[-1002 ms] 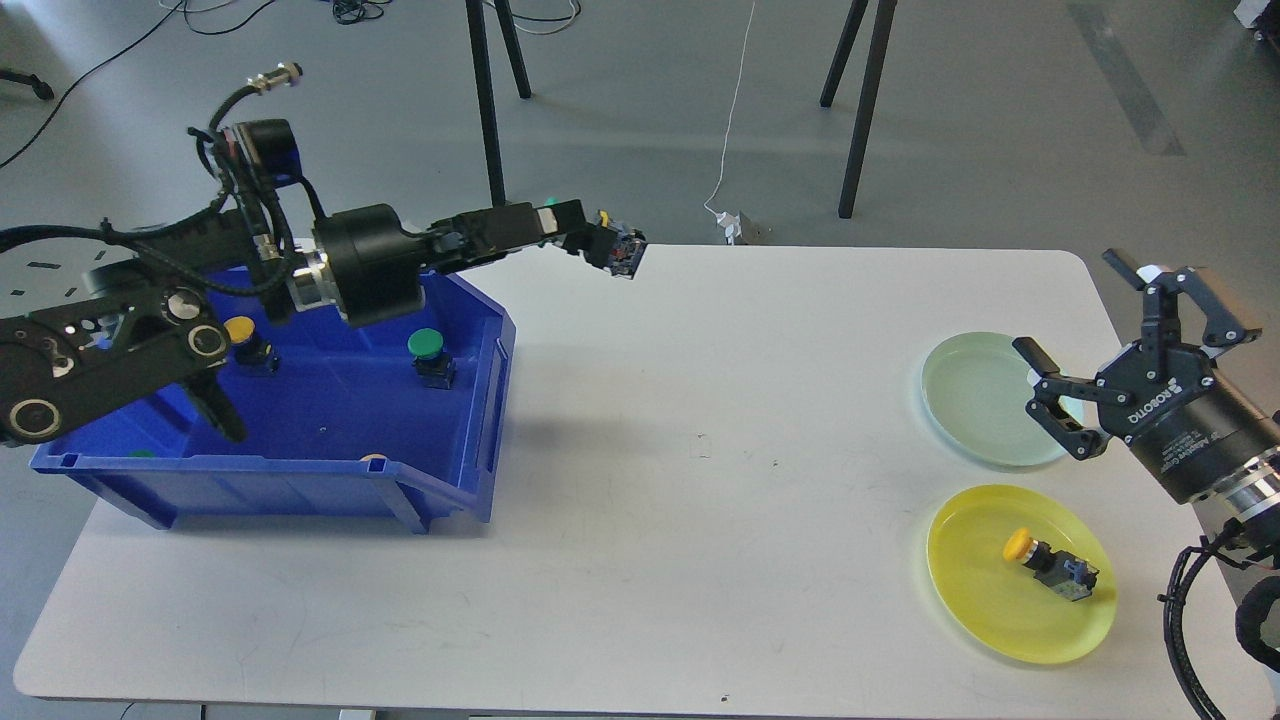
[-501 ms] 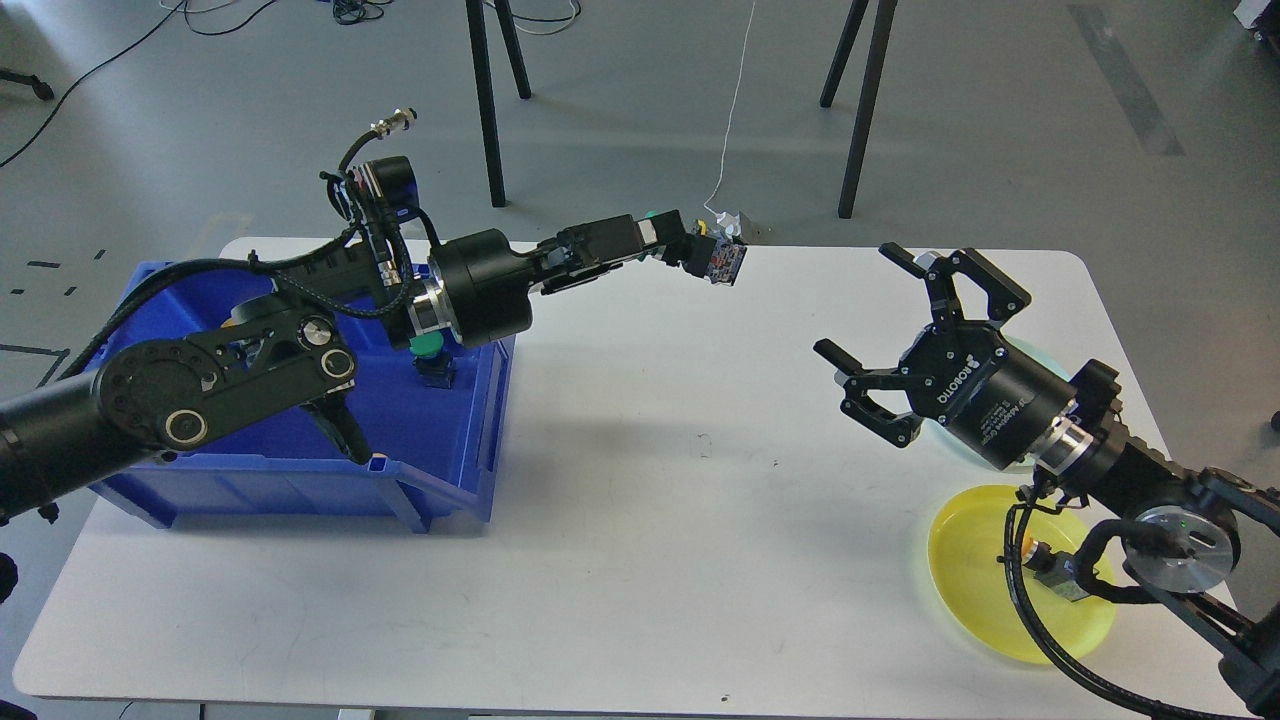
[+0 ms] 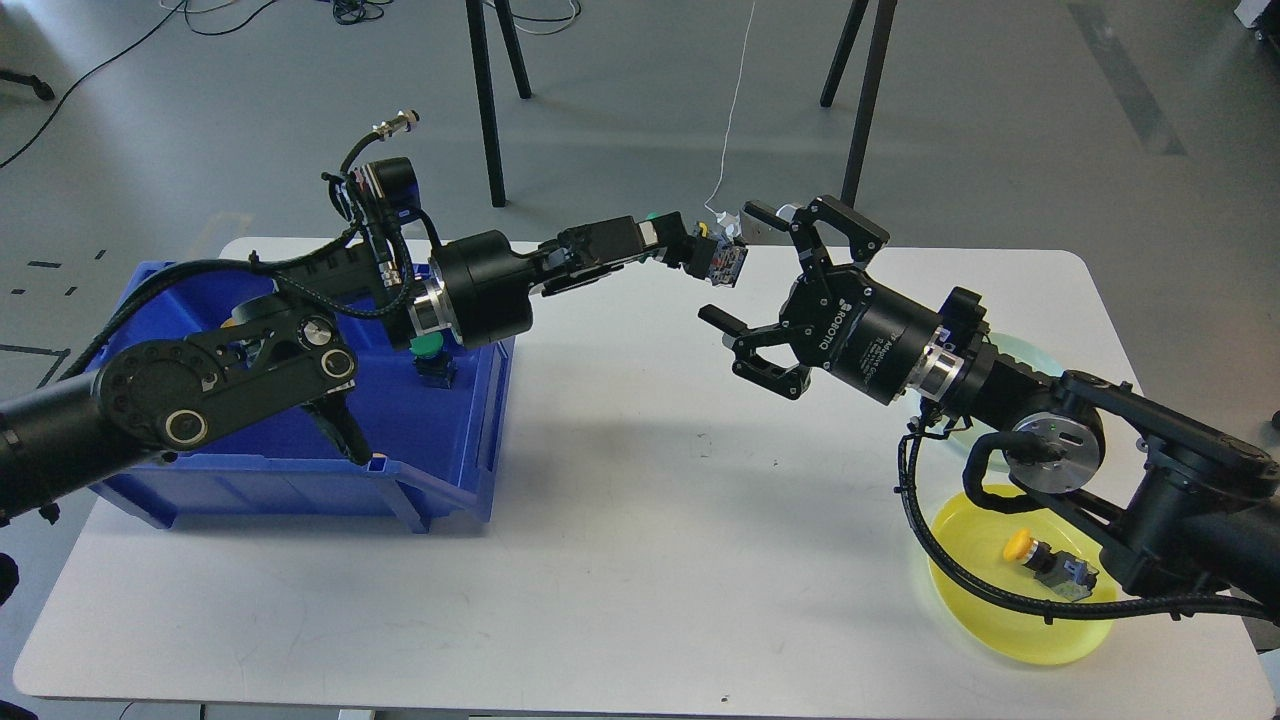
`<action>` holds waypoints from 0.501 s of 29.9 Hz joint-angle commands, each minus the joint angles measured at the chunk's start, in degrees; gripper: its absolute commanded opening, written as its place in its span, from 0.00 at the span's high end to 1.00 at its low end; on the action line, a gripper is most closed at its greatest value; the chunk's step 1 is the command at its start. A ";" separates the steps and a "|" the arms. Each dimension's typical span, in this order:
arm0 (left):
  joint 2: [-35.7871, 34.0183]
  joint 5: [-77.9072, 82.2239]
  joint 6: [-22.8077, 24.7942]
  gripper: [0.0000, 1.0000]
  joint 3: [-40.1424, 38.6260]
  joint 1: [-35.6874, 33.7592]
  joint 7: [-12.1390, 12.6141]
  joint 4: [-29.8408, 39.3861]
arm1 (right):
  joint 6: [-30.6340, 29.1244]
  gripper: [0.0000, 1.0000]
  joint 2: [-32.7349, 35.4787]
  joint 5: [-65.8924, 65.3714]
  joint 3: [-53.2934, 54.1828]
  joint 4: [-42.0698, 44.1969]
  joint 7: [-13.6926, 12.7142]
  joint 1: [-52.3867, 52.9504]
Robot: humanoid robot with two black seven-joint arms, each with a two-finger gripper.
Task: Pass button and place on color plate
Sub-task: 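Reach the right gripper to the held green button and grasp it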
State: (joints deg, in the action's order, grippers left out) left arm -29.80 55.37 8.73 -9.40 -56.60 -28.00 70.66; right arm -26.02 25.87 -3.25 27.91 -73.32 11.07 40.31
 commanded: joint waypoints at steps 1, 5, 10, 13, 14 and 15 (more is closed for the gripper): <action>0.01 0.00 0.06 0.93 0.00 0.00 0.00 0.00 | 0.09 0.02 -1.43 0.00 -0.22 0.46 0.00 0.65; 0.01 -0.09 0.06 0.93 0.00 -0.09 0.00 0.00 | 0.09 0.08 -1.44 -0.35 -0.22 0.28 0.09 0.65; 0.01 -0.09 0.06 0.93 0.00 0.00 0.00 0.00 | 0.18 0.41 -1.09 -0.79 -0.22 0.28 0.18 0.56; 0.01 -0.09 0.06 0.93 0.00 0.00 0.00 0.00 | 0.18 0.49 -0.82 -0.80 -0.22 0.11 0.35 0.56; 0.01 0.00 0.06 0.93 0.00 -0.09 0.00 0.00 | 0.00 0.52 -0.74 -0.80 -0.13 0.02 0.44 0.56; 0.09 0.00 0.06 0.93 0.17 -0.09 0.00 0.00 | -0.09 0.55 -0.65 -0.80 -0.13 0.02 0.44 0.56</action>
State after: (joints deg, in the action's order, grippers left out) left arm -29.80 55.31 8.79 -9.41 -56.61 -28.00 70.67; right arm -25.85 24.99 -4.03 27.68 -73.19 11.37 40.86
